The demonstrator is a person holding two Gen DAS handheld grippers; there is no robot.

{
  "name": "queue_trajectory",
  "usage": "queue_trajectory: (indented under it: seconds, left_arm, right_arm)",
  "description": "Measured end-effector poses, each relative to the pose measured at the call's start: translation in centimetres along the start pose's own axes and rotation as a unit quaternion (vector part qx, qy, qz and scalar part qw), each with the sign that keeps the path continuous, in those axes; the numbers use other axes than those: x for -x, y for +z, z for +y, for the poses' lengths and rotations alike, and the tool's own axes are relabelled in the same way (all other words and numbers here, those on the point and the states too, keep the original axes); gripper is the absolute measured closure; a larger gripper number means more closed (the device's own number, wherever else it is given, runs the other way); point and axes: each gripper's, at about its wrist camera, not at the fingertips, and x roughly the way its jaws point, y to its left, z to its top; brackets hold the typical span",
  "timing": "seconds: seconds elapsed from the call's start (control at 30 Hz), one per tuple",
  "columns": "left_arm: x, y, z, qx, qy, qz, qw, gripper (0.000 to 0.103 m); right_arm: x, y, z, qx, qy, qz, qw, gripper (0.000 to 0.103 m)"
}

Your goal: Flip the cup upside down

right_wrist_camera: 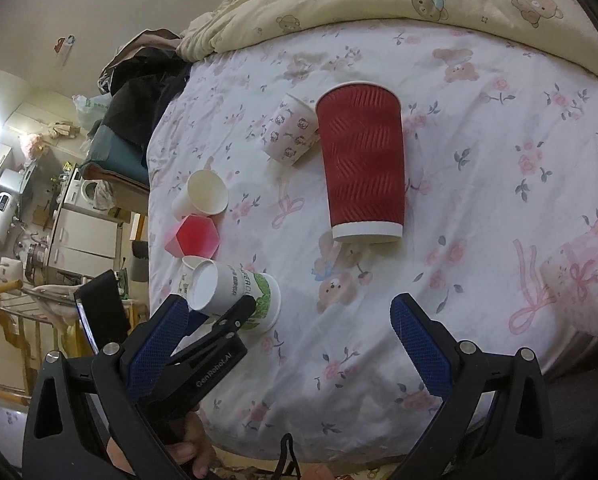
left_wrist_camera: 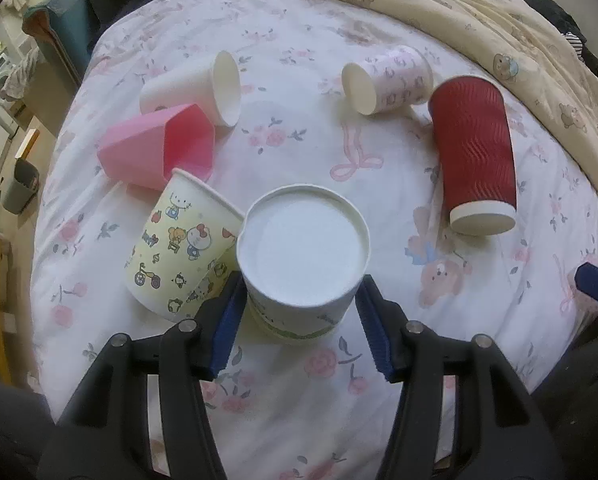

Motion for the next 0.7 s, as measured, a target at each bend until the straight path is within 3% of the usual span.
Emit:
queue_trajectory:
  seconds: [0.13, 0.17, 0.23, 0.37, 0.6, 0.7]
  left_arm:
    - [0.0, -0.1, 0.2, 0.0, -0.01, 0.002, 0.9999, 0.042]
    - [-0.1, -0.1, 0.2, -0.002, -0.01, 0.005, 0.9999, 0.027]
    - [0.1, -0.2, 0.3, -0.002, -0.008, 0.006, 0.9999, 0.015]
    - [1.6, -0.6, 0.3, -0.006, -0.017, -0.011, 0.9998, 0.015]
    - [7.5, -1.9, 1.9, 0.004, -0.039, -0.05, 0.9979, 0.014]
    - [9.8, -2.3, 3.4, 0.004, -0.042, -0.073, 0.9965, 0.004]
  right_arm:
    - [-0.2, 0.0, 0.0, 0.0, -0.006, 0.003, 1.0, 0.0]
    - [-0.3, 0.0, 0.1, 0.003, -0.01, 0.005, 1.0, 0.0]
    - [-0.5, 0.0, 0.2, 0.008, -0.014, 0.007, 1.0, 0.0]
    - [-0.5, 0.3, 0.3, 0.012, -0.017, 0.004, 1.0, 0.0]
    - [0.1, -0.1, 1.1, 0.038, -0.03, -0.016, 0.999, 0.0]
    - [0.8, -0.5, 2.3, 0.07, -0.04, -0.036, 0.996, 0.0]
